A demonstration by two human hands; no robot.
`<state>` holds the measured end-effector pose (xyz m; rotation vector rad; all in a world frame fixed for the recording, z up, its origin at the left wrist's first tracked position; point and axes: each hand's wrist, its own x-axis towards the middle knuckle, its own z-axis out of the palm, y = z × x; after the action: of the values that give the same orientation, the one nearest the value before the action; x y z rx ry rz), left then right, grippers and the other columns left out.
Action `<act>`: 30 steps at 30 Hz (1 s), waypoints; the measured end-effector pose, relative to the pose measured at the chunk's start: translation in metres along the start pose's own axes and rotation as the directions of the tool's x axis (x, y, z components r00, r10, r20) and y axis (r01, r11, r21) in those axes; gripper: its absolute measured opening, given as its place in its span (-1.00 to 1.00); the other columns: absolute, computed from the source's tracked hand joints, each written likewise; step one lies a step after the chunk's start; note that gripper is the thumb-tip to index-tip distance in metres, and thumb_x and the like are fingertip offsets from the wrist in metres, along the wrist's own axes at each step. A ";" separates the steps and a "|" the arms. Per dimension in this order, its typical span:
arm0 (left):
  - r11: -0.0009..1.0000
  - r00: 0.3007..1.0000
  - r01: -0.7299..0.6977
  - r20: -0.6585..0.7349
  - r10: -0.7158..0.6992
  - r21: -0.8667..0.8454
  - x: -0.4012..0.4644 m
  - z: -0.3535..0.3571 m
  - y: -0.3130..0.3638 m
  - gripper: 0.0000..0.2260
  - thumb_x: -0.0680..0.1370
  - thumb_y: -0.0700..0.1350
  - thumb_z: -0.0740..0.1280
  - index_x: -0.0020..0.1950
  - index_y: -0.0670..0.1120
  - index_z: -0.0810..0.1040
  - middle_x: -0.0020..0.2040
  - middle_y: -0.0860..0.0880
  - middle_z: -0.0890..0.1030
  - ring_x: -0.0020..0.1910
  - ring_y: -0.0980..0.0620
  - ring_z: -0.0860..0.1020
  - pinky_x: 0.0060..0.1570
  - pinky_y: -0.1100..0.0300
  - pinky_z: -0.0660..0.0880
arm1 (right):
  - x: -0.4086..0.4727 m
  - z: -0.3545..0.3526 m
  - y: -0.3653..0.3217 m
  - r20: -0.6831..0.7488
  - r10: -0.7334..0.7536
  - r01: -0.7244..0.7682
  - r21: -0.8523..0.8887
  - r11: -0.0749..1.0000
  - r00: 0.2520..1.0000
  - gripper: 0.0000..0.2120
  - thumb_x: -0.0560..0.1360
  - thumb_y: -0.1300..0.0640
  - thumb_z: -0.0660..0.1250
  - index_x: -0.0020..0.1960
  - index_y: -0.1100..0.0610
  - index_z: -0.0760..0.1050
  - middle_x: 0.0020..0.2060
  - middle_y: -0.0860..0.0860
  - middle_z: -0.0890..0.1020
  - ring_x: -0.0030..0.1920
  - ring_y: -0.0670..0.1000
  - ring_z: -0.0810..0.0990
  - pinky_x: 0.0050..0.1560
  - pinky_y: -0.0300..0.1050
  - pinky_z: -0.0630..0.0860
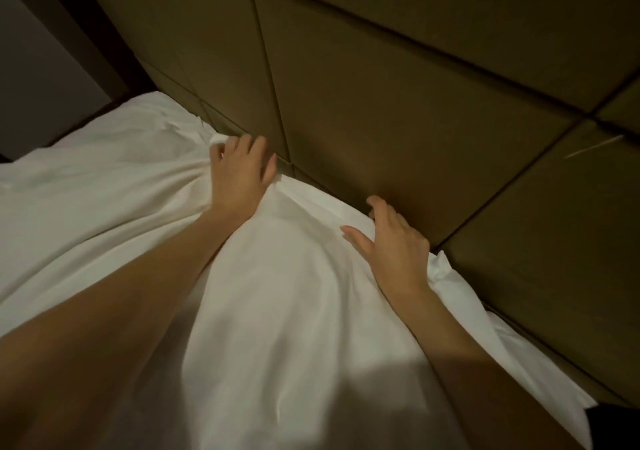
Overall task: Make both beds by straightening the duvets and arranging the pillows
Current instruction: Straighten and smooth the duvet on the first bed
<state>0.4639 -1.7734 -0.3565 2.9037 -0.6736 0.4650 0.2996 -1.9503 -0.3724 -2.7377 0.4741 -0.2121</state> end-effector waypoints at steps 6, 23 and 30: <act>0.908 0.948 -0.254 0.099 0.301 -0.333 -0.028 -0.037 0.088 -0.75 0.61 -0.03 0.16 0.17 -0.06 0.54 0.11 -0.04 0.57 0.17 -0.06 0.45 0.18 0.08 0.21 | -0.052 -0.055 0.028 -0.004 0.077 -0.076 0.045 0.996 0.997 -0.29 0.39 -0.36 0.07 0.35 0.08 0.41 0.13 0.01 0.60 0.13 0.04 0.56 0.07 -0.11 0.43; 0.878 0.953 -0.101 0.208 0.221 -0.468 -0.102 -0.018 0.189 -0.63 0.54 0.19 -0.01 -0.33 0.00 0.31 -0.36 0.09 0.35 -0.20 0.00 0.37 -0.02 0.13 0.11 | -0.176 -0.066 0.136 0.131 0.463 -0.479 0.159 0.863 0.877 -0.50 0.42 -0.34 0.22 0.17 -0.01 0.36 0.02 0.04 0.64 0.05 0.12 0.56 -0.12 -0.10 0.29; 0.841 0.905 -0.413 -0.259 0.336 -0.351 -0.086 -0.047 0.259 -0.75 0.59 0.02 0.15 -0.19 -0.11 0.38 -0.22 -0.11 0.45 -0.13 -0.05 0.33 -0.01 0.01 0.18 | -0.202 -0.127 0.170 -0.286 0.650 -0.641 0.138 0.755 0.704 -0.38 0.33 -0.30 0.35 0.12 0.20 0.48 -0.01 0.24 0.62 0.05 0.28 0.54 -0.04 0.00 0.27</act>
<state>0.2625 -1.9604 -0.3264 2.3099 -1.1643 0.5569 0.0352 -2.0697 -0.3345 -2.3211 1.4720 -0.4660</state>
